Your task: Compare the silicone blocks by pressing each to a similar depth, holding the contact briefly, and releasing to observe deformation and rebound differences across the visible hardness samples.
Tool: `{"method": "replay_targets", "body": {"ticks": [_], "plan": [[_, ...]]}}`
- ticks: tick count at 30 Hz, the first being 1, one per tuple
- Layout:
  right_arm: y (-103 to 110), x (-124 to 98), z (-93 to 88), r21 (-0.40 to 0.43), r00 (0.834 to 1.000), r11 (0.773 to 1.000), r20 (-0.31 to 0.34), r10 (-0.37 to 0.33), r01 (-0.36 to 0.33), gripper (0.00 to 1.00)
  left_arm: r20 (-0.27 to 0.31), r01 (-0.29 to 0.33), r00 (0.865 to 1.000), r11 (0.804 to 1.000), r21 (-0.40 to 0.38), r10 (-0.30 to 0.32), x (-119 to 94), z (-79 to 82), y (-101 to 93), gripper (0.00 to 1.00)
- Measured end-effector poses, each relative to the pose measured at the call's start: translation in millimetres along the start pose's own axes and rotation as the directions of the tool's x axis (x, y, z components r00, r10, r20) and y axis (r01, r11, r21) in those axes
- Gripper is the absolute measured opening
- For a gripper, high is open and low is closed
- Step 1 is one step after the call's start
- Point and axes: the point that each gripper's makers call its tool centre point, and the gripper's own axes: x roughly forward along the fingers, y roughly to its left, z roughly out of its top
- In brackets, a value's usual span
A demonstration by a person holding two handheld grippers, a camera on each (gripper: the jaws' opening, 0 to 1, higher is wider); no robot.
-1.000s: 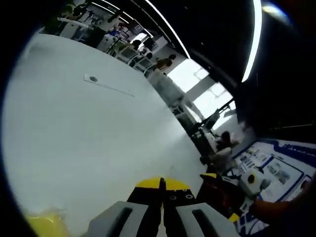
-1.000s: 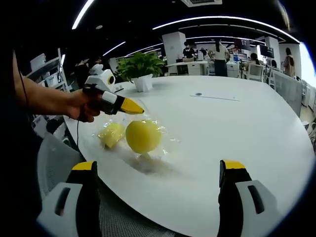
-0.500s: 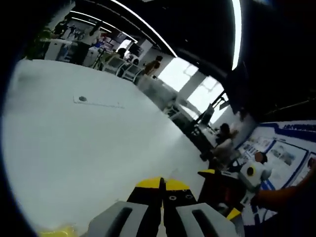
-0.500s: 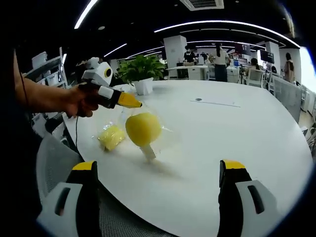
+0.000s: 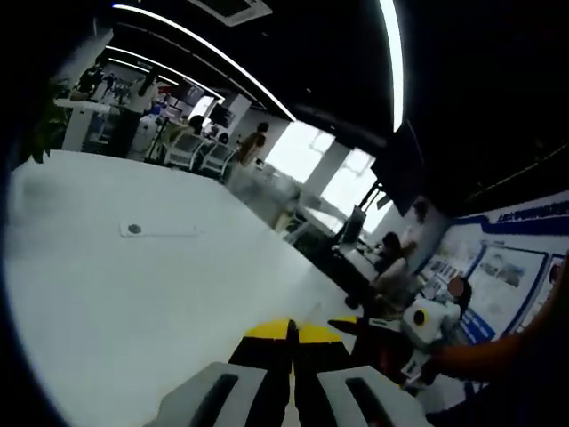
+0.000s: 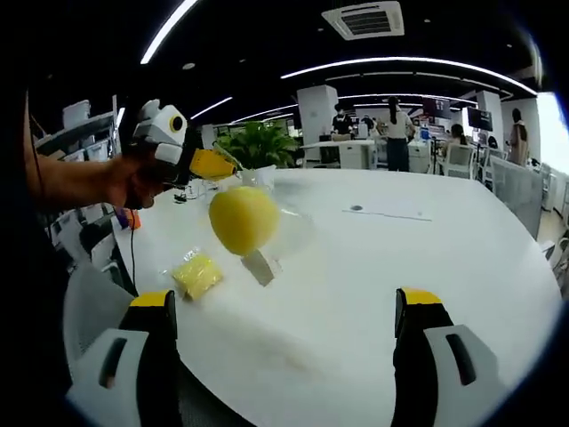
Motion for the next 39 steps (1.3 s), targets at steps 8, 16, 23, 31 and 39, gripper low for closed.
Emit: {"method": "replay_targets", "body": {"ticks": [8,16,23,31,39], "plan": [[5,6,39.3,0.042,0.994,0.997,0.099,0.053,-0.057,0.96,0.055,0.047,0.997,0.998,0.040,-0.049,-14,34.9,-26.9,0.00],[13,12,54.2,0.015,0.988,0.995,0.119,0.094,-0.097,0.96,0.076,0.075,0.994,0.996,0.039,-0.078,-21,42.2,-40.5,0.00],[18,17,68.4,0.009,0.978,0.990,0.158,0.138,-0.141,0.96,0.085,0.088,0.992,0.996,0.026,-0.090,-27,43.1,-47.8,0.00],[31,29,82.5,-0.004,0.960,0.977,0.189,0.208,-0.211,0.92,0.106,0.123,0.987,0.992,0.008,-0.123,-36,51.9,-60.2,0.00],[53,33,104.2,-0.027,0.918,0.950,0.248,0.309,-0.312,0.88,0.128,0.162,0.979,0.987,-0.007,-0.159,-41,60.7,-71.8,0.00]]}}
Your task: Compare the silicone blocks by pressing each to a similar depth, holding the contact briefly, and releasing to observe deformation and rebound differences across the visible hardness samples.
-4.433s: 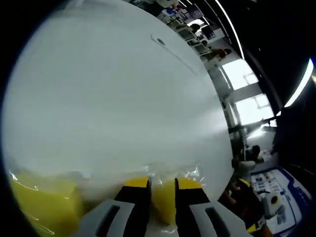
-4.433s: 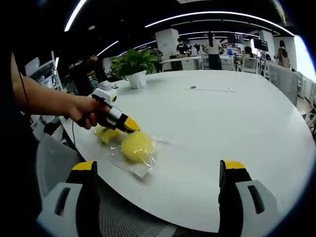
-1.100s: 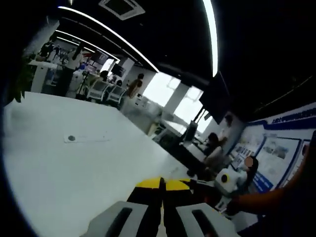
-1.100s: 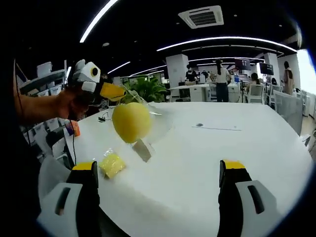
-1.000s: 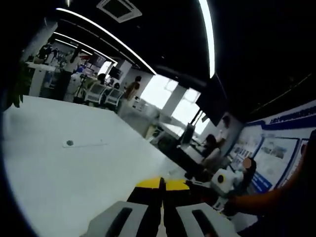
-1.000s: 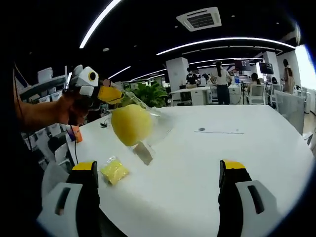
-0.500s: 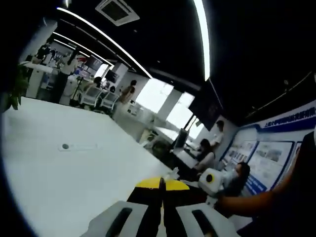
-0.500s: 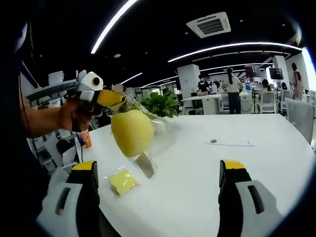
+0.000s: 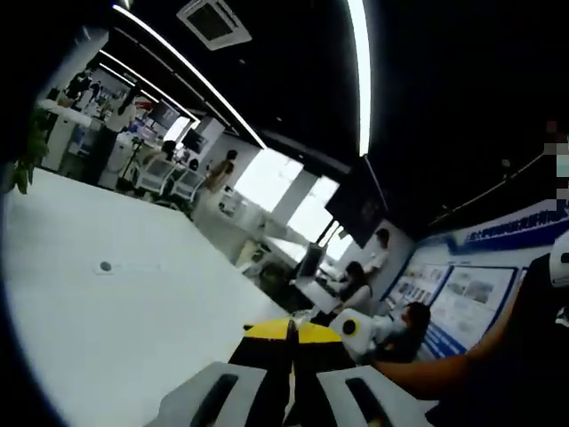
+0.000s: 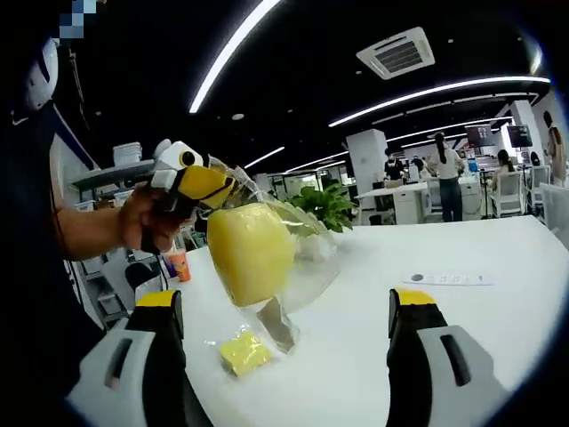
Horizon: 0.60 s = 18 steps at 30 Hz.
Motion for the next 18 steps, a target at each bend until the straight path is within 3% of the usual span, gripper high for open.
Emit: {"method": "replay_targets", "body": {"ticks": [18], "plan": [[32,10,14.6,0.001,0.986,0.986,0.024,0.167,-0.167,0.63,-0.001,0.070,0.998,0.997,-0.044,-0.070,-5,1.0,-18.0,0.00]]}}
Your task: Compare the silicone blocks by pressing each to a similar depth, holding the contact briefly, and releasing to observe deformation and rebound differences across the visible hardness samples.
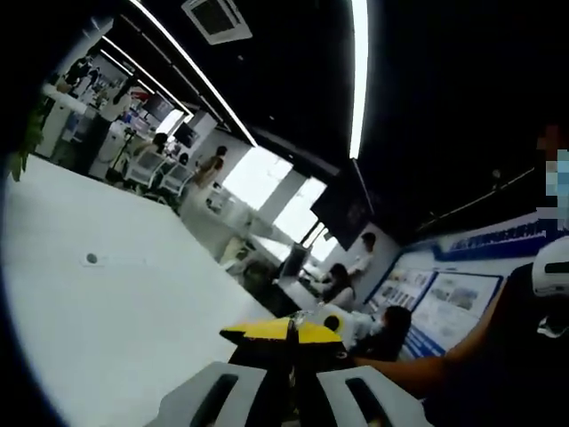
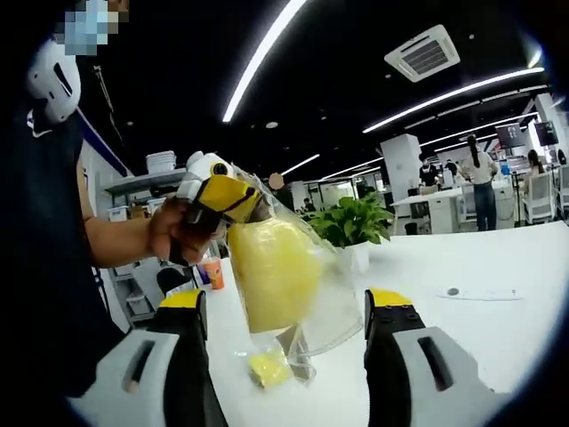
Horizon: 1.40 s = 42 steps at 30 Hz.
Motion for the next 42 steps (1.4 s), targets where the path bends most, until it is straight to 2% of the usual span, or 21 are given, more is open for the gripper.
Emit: {"method": "replay_targets", "body": {"ticks": [6,23,42], "plan": [[2,-2,2.4,0.014,1.000,1.000,0.013,0.018,-0.019,0.49,0.003,0.009,1.000,1.000,-0.002,-0.009,0,0.9,-3.3,0.00],[7,-4,10.9,0.033,0.998,0.999,0.052,0.031,-0.033,0.31,0.003,0.037,0.999,0.999,-0.033,-0.037,3,-0.3,-9.7,0.00],[14,-2,12.2,0.024,0.998,0.998,0.021,0.065,-0.065,0.22,0.022,0.028,0.999,0.999,-0.033,-0.028,-2,2.3,-8.9,0.00]]}}
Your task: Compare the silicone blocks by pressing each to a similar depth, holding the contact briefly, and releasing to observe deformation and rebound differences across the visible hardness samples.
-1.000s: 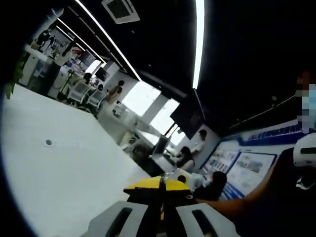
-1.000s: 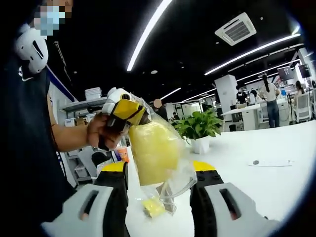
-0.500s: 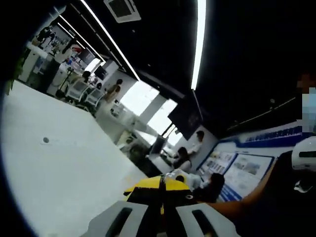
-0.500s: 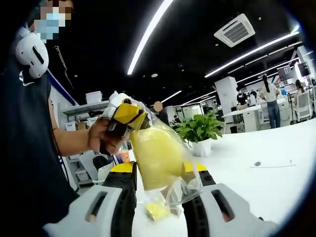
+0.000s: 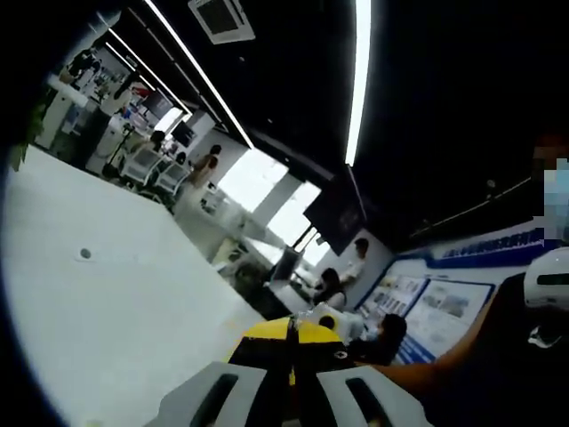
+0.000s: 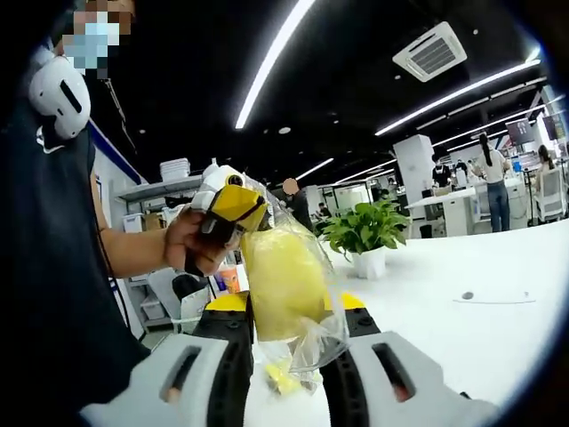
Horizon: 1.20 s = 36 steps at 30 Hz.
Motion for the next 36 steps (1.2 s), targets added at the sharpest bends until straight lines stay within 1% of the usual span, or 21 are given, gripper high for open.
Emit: {"method": "replay_targets", "body": {"ticks": [12,18,21,24,26,28,30,31,32,33,36], "plan": [[5,2,1.1,0.013,0.999,0.999,-0.017,0.037,-0.037,0.15,0.003,-0.005,1.000,1.000,0.012,0.004,-2,0.8,-2.1,0.00],[10,2,-0.2,0.043,0.997,0.998,-0.046,0.057,-0.055,0.11,0.002,-0.006,1.000,1.000,0.017,0.006,-6,-0.8,-1.9,0.00],[10,2,-1.6,0.044,0.997,0.998,-0.058,0.058,-0.055,0.10,0.004,-0.009,1.000,1.000,0.025,0.008,-7,-1.7,-1.4,0.00],[11,2,-2.4,0.064,0.996,0.996,-0.067,0.062,-0.058,0.09,0.006,-0.012,1.000,1.000,0.024,0.012,-8,-2.1,-0.9,0.00],[10,2,-2.7,0.065,0.996,0.996,-0.071,0.060,-0.055,0.08,0.004,-0.015,1.000,0.999,0.034,0.015,-8,-2.5,-0.9,0.00],[11,2,-3.5,0.089,0.995,0.994,-0.081,0.063,-0.056,0.07,-0.001,-0.020,1.000,0.999,0.042,0.020,-8,-2.8,-0.4,0.00],[11,2,-3.8,0.093,0.994,0.994,-0.084,0.063,-0.055,0.07,-0.004,-0.025,1.000,0.998,0.052,0.025,-8,-3.3,0.3,0.00],[11,2,-4.1,0.095,0.995,0.994,-0.084,0.062,-0.054,0.06,-0.005,-0.026,1.000,0.998,0.063,0.026,-8,-3.6,0.3,0.00],[10,1,-4.8,0.107,0.994,0.993,-0.088,0.064,-0.054,0.06,-0.003,-0.033,0.999,0.994,0.101,0.034,-8,-3.8,1.9,0.00],[11,1,-6.1,0.125,0.993,0.991,-0.100,0.068,-0.055,0.06,-0.005,-0.039,0.999,0.992,0.122,0.040,-8,-4.3,2.9,0.00],[11,0,-7.8,0.129,0.991,0.990,-0.115,0.071,-0.056,0.05,-0.007,-0.043,0.999,0.991,0.124,0.044,-8,-6.5,2.7,0.00]]}}
